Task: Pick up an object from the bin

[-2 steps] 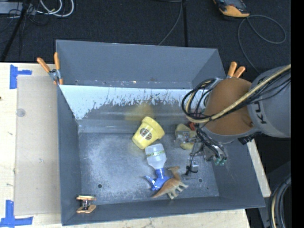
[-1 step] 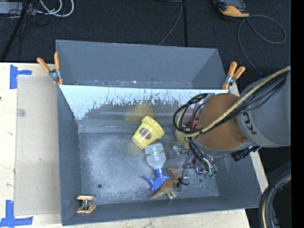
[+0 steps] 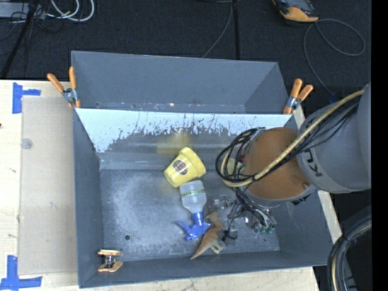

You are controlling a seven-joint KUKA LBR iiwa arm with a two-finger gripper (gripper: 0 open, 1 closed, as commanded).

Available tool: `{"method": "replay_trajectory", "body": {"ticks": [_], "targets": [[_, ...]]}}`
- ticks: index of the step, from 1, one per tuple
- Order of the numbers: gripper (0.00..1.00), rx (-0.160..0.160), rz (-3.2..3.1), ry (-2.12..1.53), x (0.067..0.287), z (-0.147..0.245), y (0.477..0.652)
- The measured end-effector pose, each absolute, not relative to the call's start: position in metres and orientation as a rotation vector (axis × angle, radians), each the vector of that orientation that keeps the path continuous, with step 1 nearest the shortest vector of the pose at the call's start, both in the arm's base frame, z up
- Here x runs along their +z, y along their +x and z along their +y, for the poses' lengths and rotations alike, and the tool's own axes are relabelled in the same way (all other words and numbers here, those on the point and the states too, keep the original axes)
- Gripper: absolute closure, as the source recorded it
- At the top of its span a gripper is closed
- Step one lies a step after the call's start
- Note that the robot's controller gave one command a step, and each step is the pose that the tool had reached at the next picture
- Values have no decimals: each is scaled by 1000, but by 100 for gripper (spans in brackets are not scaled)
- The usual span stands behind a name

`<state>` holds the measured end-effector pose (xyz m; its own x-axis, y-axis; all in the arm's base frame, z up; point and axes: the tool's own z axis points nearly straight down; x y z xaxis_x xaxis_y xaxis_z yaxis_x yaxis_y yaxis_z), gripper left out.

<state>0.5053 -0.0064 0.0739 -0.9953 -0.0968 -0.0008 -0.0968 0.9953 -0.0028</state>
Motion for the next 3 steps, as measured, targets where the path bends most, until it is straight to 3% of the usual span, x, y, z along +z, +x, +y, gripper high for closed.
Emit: {"method": "replay_trajectory", "body": {"ticks": [1,3], "targets": [[100,-5,3137,-154,74,-6,505],[100,-3,3140,-107,146,-18,500]]}}
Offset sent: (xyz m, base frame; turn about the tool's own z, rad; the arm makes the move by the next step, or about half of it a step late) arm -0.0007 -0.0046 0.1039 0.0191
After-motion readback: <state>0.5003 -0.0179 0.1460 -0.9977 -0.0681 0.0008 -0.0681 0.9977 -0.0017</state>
